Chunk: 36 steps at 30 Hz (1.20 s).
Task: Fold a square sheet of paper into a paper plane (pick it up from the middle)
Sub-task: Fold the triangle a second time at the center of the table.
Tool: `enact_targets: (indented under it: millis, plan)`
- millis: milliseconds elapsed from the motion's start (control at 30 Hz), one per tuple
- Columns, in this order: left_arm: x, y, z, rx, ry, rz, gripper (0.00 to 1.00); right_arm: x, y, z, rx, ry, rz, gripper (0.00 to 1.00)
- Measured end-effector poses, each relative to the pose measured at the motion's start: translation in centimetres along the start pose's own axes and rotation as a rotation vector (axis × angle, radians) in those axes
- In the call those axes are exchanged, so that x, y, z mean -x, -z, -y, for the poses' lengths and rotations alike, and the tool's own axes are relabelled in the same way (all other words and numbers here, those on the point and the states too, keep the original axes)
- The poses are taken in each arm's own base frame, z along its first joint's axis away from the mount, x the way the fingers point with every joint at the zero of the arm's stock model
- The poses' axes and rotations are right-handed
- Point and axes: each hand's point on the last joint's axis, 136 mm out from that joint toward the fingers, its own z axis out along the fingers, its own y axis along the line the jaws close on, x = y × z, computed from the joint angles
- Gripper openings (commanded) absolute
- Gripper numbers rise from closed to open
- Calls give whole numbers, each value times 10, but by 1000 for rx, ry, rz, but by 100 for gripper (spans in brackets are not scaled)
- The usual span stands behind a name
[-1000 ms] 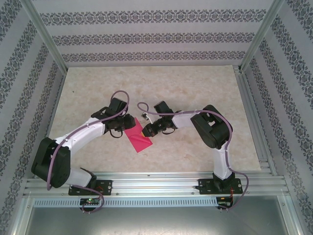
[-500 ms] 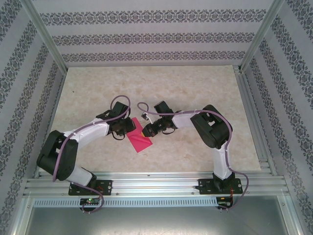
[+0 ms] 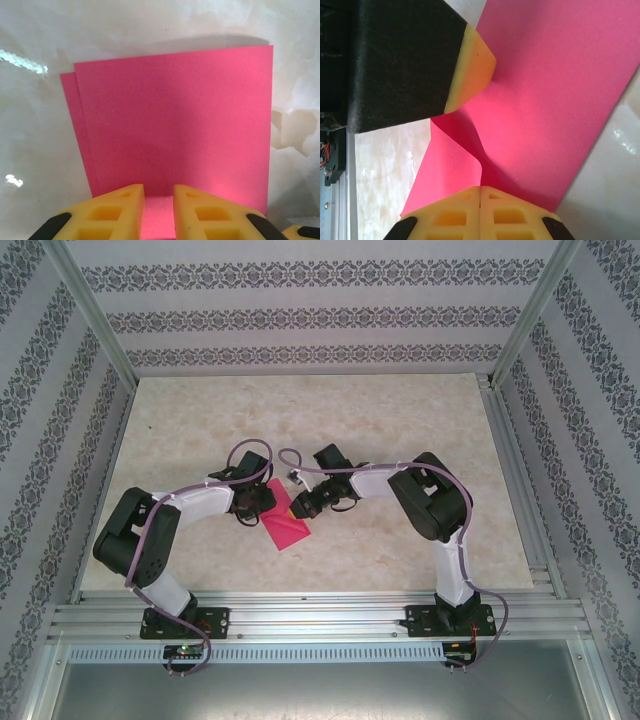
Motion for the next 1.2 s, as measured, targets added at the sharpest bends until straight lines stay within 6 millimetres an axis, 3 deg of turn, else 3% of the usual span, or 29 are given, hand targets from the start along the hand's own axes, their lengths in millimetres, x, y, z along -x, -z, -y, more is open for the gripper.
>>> enact_targets:
  millis: [867, 1100, 1200]
  plan:
    - [2, 0, 2, -5, -9, 6, 27, 8, 0, 9, 11, 38, -33, 5]
    - [3, 2, 3, -6, -22, 13, 33, 7, 0, 9, 17, 48, -35, 5]
    - [8, 13, 6, -21, -26, 39, 37, 7, 0, 9, 17, 47, -36, 5]
